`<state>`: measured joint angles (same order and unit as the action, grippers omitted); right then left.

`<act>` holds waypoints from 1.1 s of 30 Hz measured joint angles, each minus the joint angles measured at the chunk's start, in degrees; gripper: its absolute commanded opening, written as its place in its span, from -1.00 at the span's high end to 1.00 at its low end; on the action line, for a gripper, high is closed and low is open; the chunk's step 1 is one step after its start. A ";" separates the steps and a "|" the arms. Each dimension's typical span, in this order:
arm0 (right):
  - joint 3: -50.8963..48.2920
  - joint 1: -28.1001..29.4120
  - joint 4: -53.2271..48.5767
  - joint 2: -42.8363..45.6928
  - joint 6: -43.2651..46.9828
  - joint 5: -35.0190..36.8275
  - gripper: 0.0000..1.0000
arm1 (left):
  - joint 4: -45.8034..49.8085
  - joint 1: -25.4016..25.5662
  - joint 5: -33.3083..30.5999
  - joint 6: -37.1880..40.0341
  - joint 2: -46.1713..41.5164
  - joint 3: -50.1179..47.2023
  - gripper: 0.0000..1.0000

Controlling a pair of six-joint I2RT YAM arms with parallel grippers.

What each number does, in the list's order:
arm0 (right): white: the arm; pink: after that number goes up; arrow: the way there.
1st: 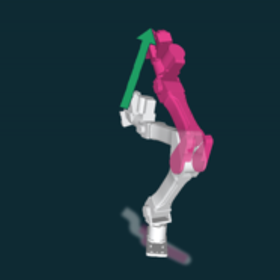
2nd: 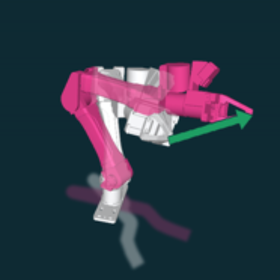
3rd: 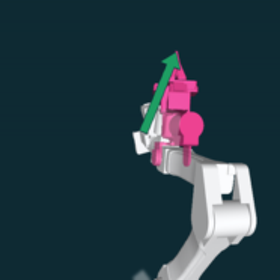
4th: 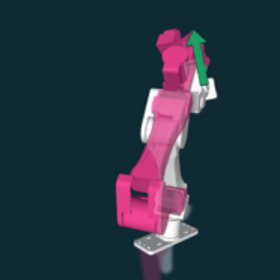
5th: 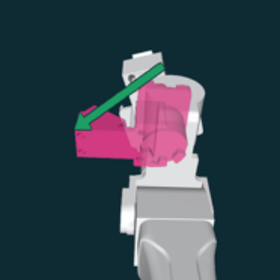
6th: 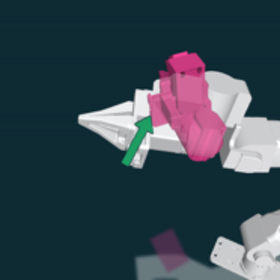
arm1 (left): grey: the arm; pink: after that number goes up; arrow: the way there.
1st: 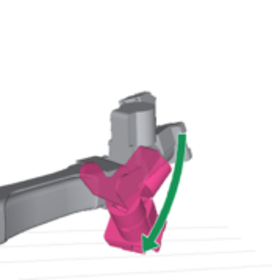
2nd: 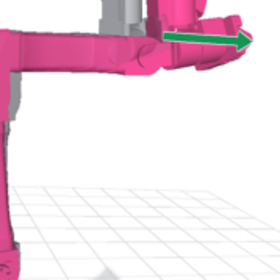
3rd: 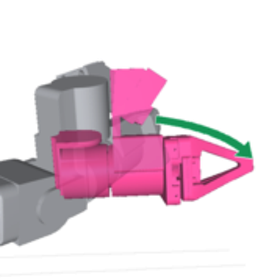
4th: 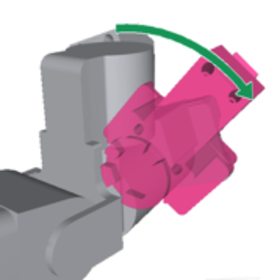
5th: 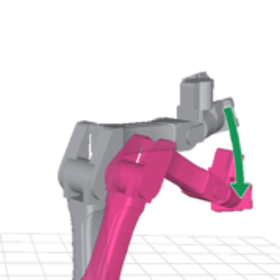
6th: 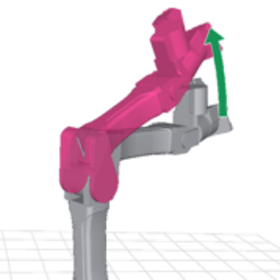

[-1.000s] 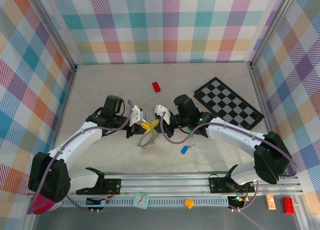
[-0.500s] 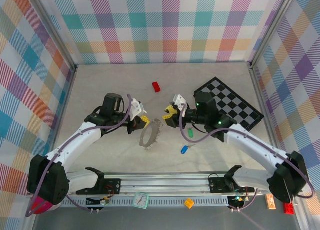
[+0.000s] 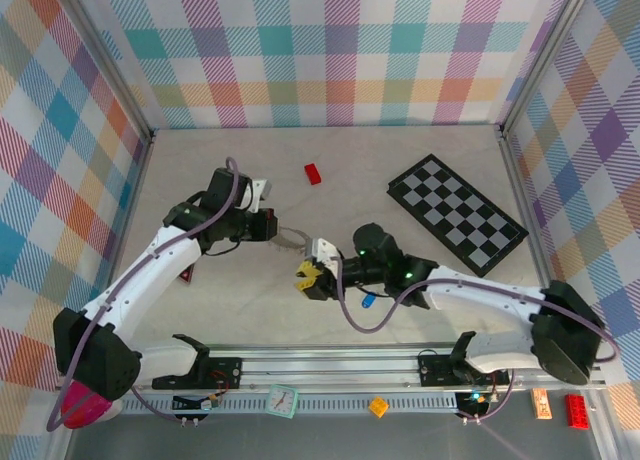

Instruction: Put the keys on the keyring

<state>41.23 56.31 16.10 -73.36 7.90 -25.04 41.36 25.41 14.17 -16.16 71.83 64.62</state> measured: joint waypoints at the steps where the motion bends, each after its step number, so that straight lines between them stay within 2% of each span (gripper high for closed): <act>1: 0.00 0.33 2.10 -1.64 -0.17 0.74 0.40 | 1.92 0.02 -0.35 -2.29 0.74 1.14 1.00; 7: -0.02 1.14 14.86 -11.54 -1.11 7.74 0.41 | 13.73 0.02 -0.04 -15.13 5.44 8.76 1.00; 12: -0.04 1.14 22.69 -15.82 -1.09 12.17 0.45 | 17.94 0.02 3.10 -23.93 5.95 9.84 1.00; 24: -2.80 3.43 33.92 -19.23 3.54 18.86 0.44 | 20.00 0.02 7.08 -40.00 2.80 6.10 1.00; 33: -3.02 5.22 36.89 -21.51 4.85 22.14 0.47 | 19.65 0.02 8.92 -45.75 1.38 4.28 1.00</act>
<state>38.22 61.54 52.99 -94.87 12.75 -2.90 61.01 25.43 23.09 -61.91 73.21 68.90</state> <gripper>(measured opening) 0.271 0.043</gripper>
